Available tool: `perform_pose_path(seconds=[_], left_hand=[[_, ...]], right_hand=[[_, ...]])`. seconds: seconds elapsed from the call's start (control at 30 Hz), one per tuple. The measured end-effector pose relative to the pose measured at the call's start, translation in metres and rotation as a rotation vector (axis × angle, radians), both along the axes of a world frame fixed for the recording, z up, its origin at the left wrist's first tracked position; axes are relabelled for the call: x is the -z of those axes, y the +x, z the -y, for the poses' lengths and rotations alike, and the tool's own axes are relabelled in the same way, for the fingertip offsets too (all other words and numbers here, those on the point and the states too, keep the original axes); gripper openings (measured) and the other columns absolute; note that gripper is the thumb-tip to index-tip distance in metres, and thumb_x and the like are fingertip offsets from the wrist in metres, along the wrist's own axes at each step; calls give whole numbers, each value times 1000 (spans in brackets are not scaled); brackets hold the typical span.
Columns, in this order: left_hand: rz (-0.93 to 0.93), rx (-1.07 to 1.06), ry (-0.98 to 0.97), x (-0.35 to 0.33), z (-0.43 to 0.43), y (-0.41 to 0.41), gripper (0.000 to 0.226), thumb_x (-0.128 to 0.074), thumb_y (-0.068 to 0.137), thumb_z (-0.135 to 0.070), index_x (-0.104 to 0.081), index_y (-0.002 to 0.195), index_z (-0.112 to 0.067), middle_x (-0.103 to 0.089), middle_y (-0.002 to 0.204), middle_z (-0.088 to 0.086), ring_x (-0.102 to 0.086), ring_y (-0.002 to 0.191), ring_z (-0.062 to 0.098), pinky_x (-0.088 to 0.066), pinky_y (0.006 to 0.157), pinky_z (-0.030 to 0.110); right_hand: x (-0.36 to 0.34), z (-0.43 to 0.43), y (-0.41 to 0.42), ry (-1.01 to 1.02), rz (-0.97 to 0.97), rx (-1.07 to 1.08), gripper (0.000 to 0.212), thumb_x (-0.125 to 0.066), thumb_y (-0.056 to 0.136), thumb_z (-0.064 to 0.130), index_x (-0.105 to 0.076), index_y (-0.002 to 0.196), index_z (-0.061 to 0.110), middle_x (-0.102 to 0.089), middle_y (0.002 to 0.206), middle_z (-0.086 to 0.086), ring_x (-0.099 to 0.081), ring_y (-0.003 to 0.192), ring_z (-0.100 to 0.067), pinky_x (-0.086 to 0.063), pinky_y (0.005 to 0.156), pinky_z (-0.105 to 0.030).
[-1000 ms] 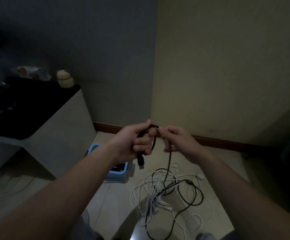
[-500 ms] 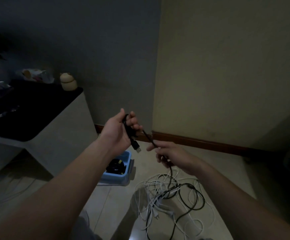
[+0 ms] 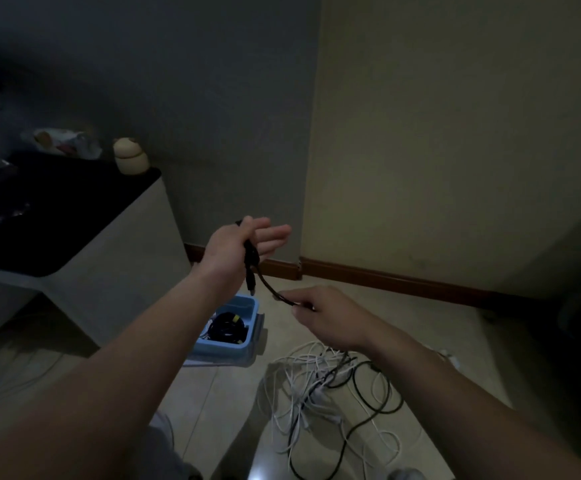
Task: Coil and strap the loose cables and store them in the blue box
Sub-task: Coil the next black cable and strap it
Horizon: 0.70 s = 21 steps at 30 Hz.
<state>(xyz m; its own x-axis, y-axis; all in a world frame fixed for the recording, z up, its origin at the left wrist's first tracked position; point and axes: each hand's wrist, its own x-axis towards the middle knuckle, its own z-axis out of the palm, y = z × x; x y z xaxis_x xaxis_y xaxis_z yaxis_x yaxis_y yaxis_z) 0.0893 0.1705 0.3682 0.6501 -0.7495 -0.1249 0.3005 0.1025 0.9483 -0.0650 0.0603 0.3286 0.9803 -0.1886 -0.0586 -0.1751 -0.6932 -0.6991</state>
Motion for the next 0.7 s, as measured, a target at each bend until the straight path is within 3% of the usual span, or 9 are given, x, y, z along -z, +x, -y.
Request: perform_pose_path(seconds=[0.07, 0.17, 0.3, 0.37, 0.4, 0.47, 0.53, 0.63, 0.7], left_hand=[[158, 7, 92, 5, 3, -6, 34, -26, 111, -27, -53, 120, -8, -74, 111, 12, -70, 108, 22, -49, 98, 32], [385, 66, 255, 14, 5, -17, 32, -29, 110, -21, -56, 119, -5, -74, 108, 10, -71, 102, 18, -50, 96, 29], [545, 207, 403, 18, 2, -32, 42, -35, 109, -17, -66, 81, -10, -66, 63, -9, -58, 54, -3, -43, 61, 19], [490, 238, 414, 19, 1, -40, 49, -36, 109, -16, -59, 65, -13, -60, 48, -9, -56, 44, -1, -41, 49, 13], [413, 253, 402, 18, 1, -42, 49, -35, 109, -17, -61, 68, -11, -64, 51, -6, -60, 45, 2, -44, 47, 12], [185, 302, 322, 17, 3, -46, 49, -30, 109, -27, -67, 87, -4, -72, 74, 13, -69, 58, 19, -54, 51, 26], [5, 366, 265, 17, 4, -45, 58, -20, 108, -40, -64, 103, -2, -66, 93, 29, -69, 65, 32, -56, 51, 34], [-12, 500, 272, 18, 1, -42, 75, -10, 105, -52, -60, 107, 3, -66, 85, 24, -69, 62, 31, -52, 44, 29], [41, 576, 303, 19, -2, -42, 87, -6, 103, -58, -61, 102, 9, -68, 71, 21, -61, 46, 23, -47, 42, 25]], right_hand=[[-5, -3, 2, 9, -5, -12, 39, -47, 101, 16, -63, 135, 25, -55, 76, 29, -51, 57, 19, -37, 56, -3], [-15, -3, 2, -43, 35, -1, 34, -52, 99, 19, -69, 127, 24, -66, 75, 19, -59, 60, -3, -38, 55, -18], [-21, 1, 4, -44, 210, 61, 16, -68, 89, 18, -80, 98, 24, -72, 81, 19, -65, 73, -3, -50, 70, -26], [-19, 3, 5, 34, 253, 90, 11, -74, 84, 16, -79, 85, 25, -71, 74, 21, -65, 74, 4, -47, 69, -18], [-18, 4, 4, 66, 269, 109, 11, -76, 82, 15, -78, 82, 26, -70, 72, 22, -65, 72, 5, -47, 68, -15], [-16, 6, 4, 152, 294, 162, 12, -79, 80, 12, -75, 81, 24, -71, 72, 16, -67, 66, -4, -51, 63, -22], [-17, 7, 2, 241, 314, 191, 15, -81, 78, 7, -72, 82, 19, -72, 72, 7, -68, 62, -14, -53, 60, -27], [-21, 15, 0, 318, 314, 187, 16, -74, 82, -2, -69, 85, 13, -71, 75, -4, -65, 67, -12, -53, 65, -29], [-24, 24, -3, 376, 303, 174, 14, -70, 85, -6, -70, 87, 7, -72, 83, -14, -66, 75, -16, -55, 72, -32]])
